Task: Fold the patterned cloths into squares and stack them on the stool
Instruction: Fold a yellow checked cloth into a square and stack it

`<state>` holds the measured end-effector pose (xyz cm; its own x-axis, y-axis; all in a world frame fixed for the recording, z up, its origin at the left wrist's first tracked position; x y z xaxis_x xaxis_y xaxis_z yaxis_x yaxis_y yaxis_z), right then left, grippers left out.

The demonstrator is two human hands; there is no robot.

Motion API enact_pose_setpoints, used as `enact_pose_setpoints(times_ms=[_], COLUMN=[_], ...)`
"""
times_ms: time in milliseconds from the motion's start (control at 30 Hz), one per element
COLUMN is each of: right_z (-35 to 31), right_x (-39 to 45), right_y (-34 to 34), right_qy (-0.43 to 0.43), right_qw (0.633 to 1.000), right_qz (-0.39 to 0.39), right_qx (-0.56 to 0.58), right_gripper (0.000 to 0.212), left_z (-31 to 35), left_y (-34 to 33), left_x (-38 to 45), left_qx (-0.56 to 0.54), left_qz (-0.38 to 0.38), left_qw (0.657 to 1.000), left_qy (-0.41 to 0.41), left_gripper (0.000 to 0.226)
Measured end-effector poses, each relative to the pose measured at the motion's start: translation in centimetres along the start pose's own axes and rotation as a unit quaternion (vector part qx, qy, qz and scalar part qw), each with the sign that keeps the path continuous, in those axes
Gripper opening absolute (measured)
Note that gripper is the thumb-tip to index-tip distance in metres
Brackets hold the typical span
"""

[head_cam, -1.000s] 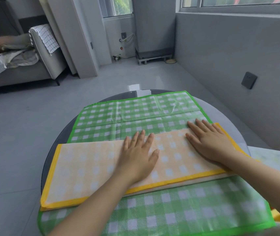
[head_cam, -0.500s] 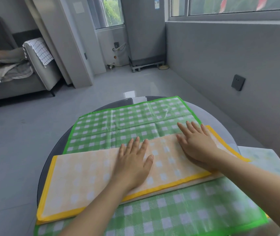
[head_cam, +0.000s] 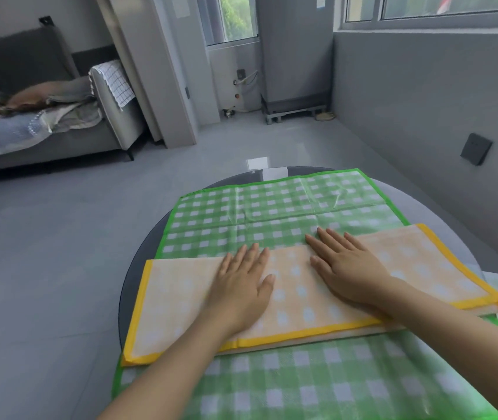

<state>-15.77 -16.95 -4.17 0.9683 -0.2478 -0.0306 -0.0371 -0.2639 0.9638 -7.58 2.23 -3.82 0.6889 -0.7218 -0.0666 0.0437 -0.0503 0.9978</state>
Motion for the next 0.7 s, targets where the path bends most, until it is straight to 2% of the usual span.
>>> enact_pose_setpoints(times_ms=[133, 267, 333, 467, 700], right_z=[0.0, 0.0, 0.0, -0.1, -1.7], right_x=[0.0, 0.0, 0.0, -0.1, 0.1], right_y=[0.0, -0.1, -0.2, -0.1, 0.4], right_qy=[-0.002, -0.003, -0.003, -0.003, -0.008], right_qw=[1.000, 1.000, 1.000, 1.000, 1.000], right_qz=[-0.002, -0.003, -0.004, -0.008, -0.006], right_qx=[-0.010, -0.020, -0.020, -0.019, -0.015], right_gripper=[0.054, 0.054, 0.054, 0.054, 0.053], left_z=[-3.8, -6.7, -7.7, -8.6, -8.6], left_y=[-0.5, -0.8, -0.8, -0.7, -0.3], left_x=[-1.9, -3.2, -3.8, -4.3, -4.3], left_qx=[0.010, 0.019, 0.015, 0.004, -0.015], left_qz=[0.000, -0.009, -0.016, -0.025, -0.039], left_qw=[0.999, 0.995, 0.993, 0.987, 0.987], left_qy=[0.047, 0.096, 0.117, 0.156, 0.152], left_gripper=[0.058, 0.071, 0.067, 0.075, 0.075])
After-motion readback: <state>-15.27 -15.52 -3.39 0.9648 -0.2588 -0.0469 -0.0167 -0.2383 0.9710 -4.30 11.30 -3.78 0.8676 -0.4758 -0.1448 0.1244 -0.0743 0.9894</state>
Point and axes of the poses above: each hand's wrist, its own x-axis towards the middle knuckle, its own y-axis out of the back of the hand, z = x × y, the point moved 2 cm from there along x, towards the middle knuckle, and after that the axes turned 6 degrees about x, right-handed, at the moved point
